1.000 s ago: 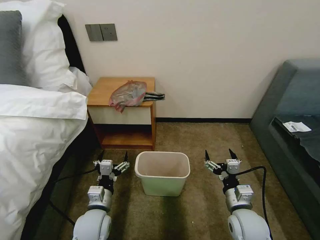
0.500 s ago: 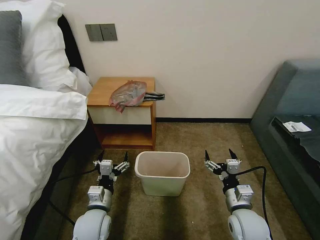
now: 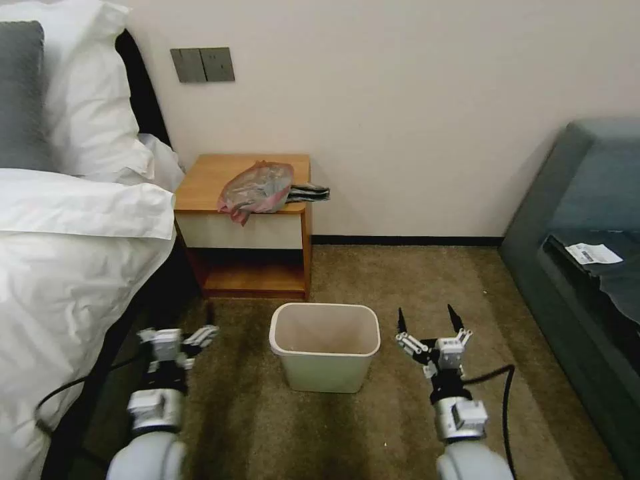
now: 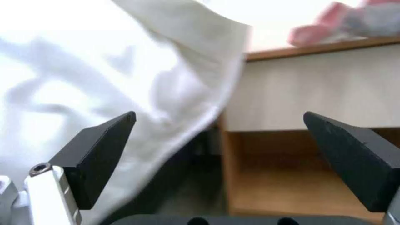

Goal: Pick up the garbage bag from the table and place it over the trash can.

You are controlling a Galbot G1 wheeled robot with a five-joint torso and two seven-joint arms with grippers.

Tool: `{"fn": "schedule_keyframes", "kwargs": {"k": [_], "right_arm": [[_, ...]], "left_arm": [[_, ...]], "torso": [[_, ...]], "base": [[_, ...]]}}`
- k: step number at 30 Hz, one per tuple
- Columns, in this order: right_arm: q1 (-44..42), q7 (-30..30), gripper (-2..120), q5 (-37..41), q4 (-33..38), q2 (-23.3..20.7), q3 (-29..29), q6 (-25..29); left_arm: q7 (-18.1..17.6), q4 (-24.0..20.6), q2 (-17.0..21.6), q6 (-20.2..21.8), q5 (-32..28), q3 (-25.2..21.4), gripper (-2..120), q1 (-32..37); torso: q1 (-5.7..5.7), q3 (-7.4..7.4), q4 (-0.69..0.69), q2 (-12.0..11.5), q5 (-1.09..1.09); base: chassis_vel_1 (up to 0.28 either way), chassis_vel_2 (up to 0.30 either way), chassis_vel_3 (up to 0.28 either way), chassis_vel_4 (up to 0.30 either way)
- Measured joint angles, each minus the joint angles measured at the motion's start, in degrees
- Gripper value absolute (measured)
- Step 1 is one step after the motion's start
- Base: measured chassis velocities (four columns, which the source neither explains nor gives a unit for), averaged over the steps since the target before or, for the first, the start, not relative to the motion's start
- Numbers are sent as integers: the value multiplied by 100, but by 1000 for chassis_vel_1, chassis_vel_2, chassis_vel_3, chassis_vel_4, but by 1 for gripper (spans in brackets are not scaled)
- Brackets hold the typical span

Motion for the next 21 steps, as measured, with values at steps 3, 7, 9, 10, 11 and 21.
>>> {"fn": "schedule_keyframes", "kwargs": {"k": [3,7,9,10,11,21], "right_arm": [[33,144,100,-102,177,8,-45,72],[159,105,100,-61,564,-74,-30,94],[233,32,100,-23,841,-106,6,61],[260,-9,100,21,979,-116,17,4],[293,-44,100,99,1146,-137,17,-117],[989,-382,100,593,1027,-783,-215,-534]], "left_arm": [[-7,23,17,-73,-27,-36,100,10],[1,18,29,-83,-75,-38,100,19],[228,-169,91,-4,-378,67,100,72],[407,-315,136,80,-591,155,100,106],[622,-486,190,187,-849,260,100,149],[1491,-1073,285,463,-1477,788,100,233]], "torso": [[0,0,0,0,-6],[0,0,-1,0,-4],[0,0,1,0,-3],[0,0,0,0,-2],[0,0,-1,0,-2],[0,0,-2,0,-3]], "base": [[0,0,0,0],[0,0,0,0],[0,0,0,0],[0,0,0,0],[0,0,0,0],[0,0,0,0]]}}
